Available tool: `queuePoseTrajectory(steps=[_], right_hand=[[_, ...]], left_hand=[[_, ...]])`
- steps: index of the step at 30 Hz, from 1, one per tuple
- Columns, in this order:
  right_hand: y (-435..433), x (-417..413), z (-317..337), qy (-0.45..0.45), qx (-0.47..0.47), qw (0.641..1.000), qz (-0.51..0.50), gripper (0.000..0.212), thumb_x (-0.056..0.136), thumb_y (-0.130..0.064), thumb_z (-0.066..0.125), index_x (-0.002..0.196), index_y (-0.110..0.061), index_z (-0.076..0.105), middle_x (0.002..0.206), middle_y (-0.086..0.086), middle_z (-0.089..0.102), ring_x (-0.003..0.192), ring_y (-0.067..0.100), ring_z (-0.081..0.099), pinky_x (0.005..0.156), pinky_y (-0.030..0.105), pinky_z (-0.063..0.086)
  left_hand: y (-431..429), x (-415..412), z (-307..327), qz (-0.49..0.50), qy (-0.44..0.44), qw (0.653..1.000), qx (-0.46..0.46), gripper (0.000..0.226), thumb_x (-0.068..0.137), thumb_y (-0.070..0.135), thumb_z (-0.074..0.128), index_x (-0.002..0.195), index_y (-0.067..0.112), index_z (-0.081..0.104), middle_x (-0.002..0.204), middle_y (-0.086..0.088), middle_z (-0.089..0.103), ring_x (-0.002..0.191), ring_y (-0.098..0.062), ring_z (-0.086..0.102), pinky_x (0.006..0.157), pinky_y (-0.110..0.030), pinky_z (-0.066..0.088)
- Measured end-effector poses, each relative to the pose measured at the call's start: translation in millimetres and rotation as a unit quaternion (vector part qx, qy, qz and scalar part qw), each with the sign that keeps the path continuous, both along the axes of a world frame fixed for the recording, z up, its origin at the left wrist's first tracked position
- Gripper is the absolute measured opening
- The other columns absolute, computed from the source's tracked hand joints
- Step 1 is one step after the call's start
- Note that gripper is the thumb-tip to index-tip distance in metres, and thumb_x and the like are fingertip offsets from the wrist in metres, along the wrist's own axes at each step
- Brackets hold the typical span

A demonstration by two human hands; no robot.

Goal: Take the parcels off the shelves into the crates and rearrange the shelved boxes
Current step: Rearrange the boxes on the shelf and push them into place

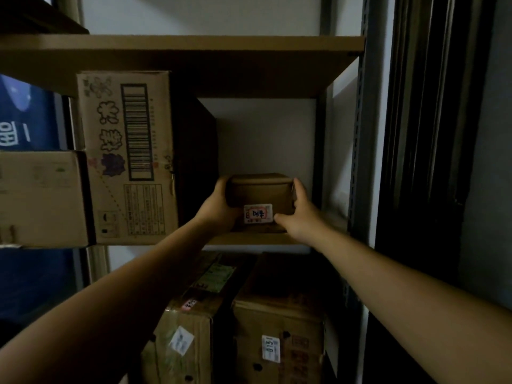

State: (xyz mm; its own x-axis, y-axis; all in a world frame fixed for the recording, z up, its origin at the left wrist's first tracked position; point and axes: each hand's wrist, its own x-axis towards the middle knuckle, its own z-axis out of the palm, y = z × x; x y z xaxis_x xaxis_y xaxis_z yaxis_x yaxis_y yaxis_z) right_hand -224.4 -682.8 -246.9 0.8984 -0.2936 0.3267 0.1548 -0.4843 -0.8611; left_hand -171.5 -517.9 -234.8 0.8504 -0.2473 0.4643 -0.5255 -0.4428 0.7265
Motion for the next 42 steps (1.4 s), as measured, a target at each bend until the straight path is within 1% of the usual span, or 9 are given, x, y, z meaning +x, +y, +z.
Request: queuePoseTrajectory(steps=[4,10,18,27,30,33,37,39,42], right_hand=[[12.0,-22.9,-0.2,-0.013,0.0,1.0,-0.02,0.091,0.09,-0.007,0.059,0.15,-0.037,-0.003,0.155,0.005,0.023,0.136,0.026,0.035,0.097,0.034,0.041],[39.5,-58.8,-3.0,-0.04,0.007,0.998,-0.055,0.088,0.091,-0.011,0.059,0.15,-0.038,-0.001,0.156,0.0,0.022,0.141,0.024,0.027,0.111,0.045,0.032],[79.3,-96.2,-15.0,-0.049,0.027,0.991,-0.125,0.068,0.097,-0.034,0.048,0.15,-0.034,0.005,0.152,0.002,0.029,0.134,0.027,0.036,0.1,0.038,0.037],[75.9,-97.9,-29.0,-0.028,0.02,0.991,-0.132,0.055,0.097,-0.034,0.046,0.146,-0.03,0.021,0.14,0.002,0.043,0.126,0.025,0.045,0.094,0.035,0.04],[73.2,-97.5,-28.2,-0.027,0.025,0.993,-0.113,0.052,0.096,-0.035,0.049,0.142,-0.031,0.026,0.135,0.001,0.047,0.123,0.025,0.047,0.099,0.038,0.042],[69.7,-96.1,-24.5,-0.026,0.032,0.994,-0.104,0.053,0.095,-0.036,0.049,0.142,-0.031,0.025,0.136,0.002,0.047,0.124,0.026,0.047,0.102,0.045,0.042],[70.1,-95.1,-19.1,-0.039,0.016,0.992,-0.121,0.069,0.096,-0.035,0.048,0.145,-0.049,0.002,0.152,0.004,0.028,0.128,0.031,0.044,0.099,0.052,0.045],[69.5,-94.7,-16.0,-0.051,-0.065,0.988,-0.133,0.069,0.097,-0.032,0.047,0.143,-0.056,0.0,0.154,0.003,0.019,0.13,0.03,0.04,0.1,0.05,0.044],[70.8,-93.8,-11.2,-0.057,-0.19,0.968,-0.156,0.051,0.098,-0.031,0.044,0.146,-0.04,0.026,0.151,0.001,0.019,0.131,0.026,0.035,0.101,0.035,0.037]], left_hand=[[14.8,-17.3,-1.6,-0.03,-0.005,1.0,0.007,0.08,0.087,0.012,0.061,0.148,0.031,0.012,0.133,-0.01,0.047,0.093,-0.017,0.054,0.059,-0.021,0.048],[38.8,-51.8,-4.3,-0.072,-0.019,0.997,-0.008,0.077,0.087,0.013,0.06,0.147,0.028,0.015,0.138,-0.01,0.045,0.117,-0.025,0.053,0.091,-0.038,0.051],[65.3,-83.1,-18.8,-0.136,0.048,0.984,-0.103,0.052,0.094,0.024,0.051,0.138,0.033,0.026,0.139,-0.007,0.044,0.089,-0.01,0.056,0.053,-0.019,0.048],[70.9,-86.9,-23.6,-0.13,0.089,0.978,-0.133,0.017,0.097,0.032,0.045,0.113,0.029,0.038,0.125,-0.005,0.051,0.091,-0.013,0.057,0.062,-0.029,0.053],[68.4,-83.6,-20.7,-0.116,0.086,0.982,-0.124,0.02,0.096,0.031,0.047,0.114,0.028,0.037,0.126,-0.007,0.051,0.093,-0.015,0.058,0.058,-0.027,0.051],[63.8,-86.1,-22.9,-0.11,0.09,0.981,-0.132,0.044,0.096,0.029,0.049,0.134,0.028,0.028,0.136,-0.008,0.046,0.107,-0.023,0.057,0.075,-0.037,0.056],[62.3,-86.4,-30.4,-0.083,0.088,0.985,-0.125,0.053,0.093,0.022,0.055,0.14,0.018,0.031,0.132,-0.006,0.052,0.1,-0.015,0.058,0.075,-0.029,0.052],[63.5,-84.2,-35.9,-0.094,0.104,0.983,-0.118,0.048,0.092,0.02,0.055,0.137,0.019,0.037,0.127,-0.005,0.055,0.09,-0.01,0.057,0.071,-0.027,0.052],[65.9,-81.3,-41.3,-0.143,0.167,0.964,-0.148,0.061,0.092,0.017,0.056,0.143,0.029,0.025,0.133,-0.006,0.049,0.1,-0.017,0.058,0.07,-0.03,0.054]])
